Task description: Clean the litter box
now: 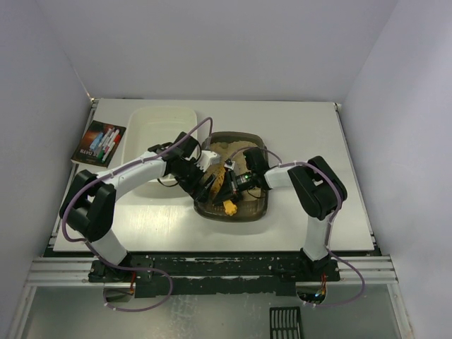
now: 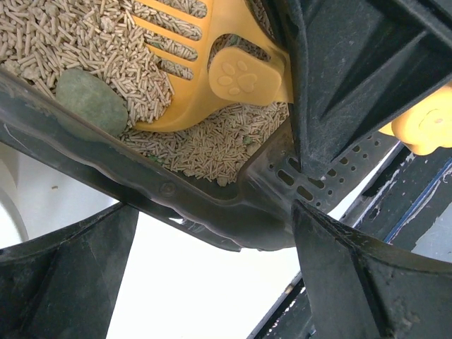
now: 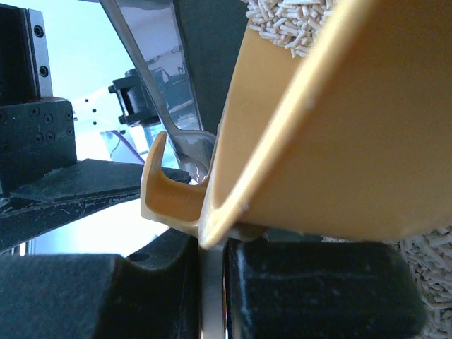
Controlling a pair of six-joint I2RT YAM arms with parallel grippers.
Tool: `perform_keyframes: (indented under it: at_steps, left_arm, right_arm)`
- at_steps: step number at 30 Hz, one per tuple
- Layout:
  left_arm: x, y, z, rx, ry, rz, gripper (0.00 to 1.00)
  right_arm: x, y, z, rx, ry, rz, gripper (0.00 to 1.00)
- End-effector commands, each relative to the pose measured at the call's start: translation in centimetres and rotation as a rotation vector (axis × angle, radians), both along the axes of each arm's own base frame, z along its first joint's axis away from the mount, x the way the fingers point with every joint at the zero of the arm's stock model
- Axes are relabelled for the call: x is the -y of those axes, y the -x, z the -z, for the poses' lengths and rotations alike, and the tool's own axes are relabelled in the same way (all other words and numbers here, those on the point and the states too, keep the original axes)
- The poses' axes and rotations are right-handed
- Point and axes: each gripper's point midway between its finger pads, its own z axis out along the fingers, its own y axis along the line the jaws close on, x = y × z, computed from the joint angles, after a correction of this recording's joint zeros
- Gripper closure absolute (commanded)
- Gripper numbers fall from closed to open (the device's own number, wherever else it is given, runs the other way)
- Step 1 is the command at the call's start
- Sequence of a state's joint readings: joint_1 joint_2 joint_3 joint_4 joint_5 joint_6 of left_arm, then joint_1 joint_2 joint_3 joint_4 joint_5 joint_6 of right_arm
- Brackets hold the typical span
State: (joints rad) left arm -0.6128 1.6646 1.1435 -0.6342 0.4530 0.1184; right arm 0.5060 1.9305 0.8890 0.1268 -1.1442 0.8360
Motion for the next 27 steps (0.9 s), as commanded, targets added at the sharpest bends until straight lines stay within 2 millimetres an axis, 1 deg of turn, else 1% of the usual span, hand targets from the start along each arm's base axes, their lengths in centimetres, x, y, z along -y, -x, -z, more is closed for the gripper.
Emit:
perform_keyframes:
  at_steps: [1,4,6,7,11,15,19,24,27]
  left_arm:
    - [5.2,0.8,-2.8,0.008,0.222,0.138,0.02]
    - [5.1,0.7,-3.5,0.025,0.225,0.147,0.01]
    - [5.1,0.7,-4.3,0.040,0.231,0.159,0.00]
    - [5.1,0.7,-4.6,0.045,0.229,0.163,0.00]
    - [5.2,0.4,-6.4,0.082,0.241,0.186,0.01]
    - [5.4,0.0,-8.3,0.117,0.254,0.203,0.01]
    - [5.6,-0.3,-10.4,0.143,0.274,0.219,0.01]
    - [5.7,-1.5,-13.5,0.204,0.296,0.195,0.01]
    - [5.3,-2.7,-14.5,0.224,0.310,0.163,0.01]
  right_arm:
    - [-0.9,-1.9,8.1,0.276,0.207,0.052,1.00]
    - [-0.2,-1.5,8.3,0.281,0.223,0.046,1.00]
    - [0.3,-1.6,7.5,0.301,0.209,0.052,1.00]
    - [0.5,-1.5,7.4,0.303,0.211,0.054,1.00]
    - [1.5,-1.1,6.9,0.310,0.223,0.060,1.00]
    - [2.0,-0.7,6.3,0.324,0.234,0.054,1.00]
    - [2.5,-0.2,6.5,0.318,0.244,0.048,1.00]
    - [3.0,0.5,7.0,0.296,0.247,0.045,1.00]
    - [3.5,0.7,7.1,0.292,0.245,0.047,1.00]
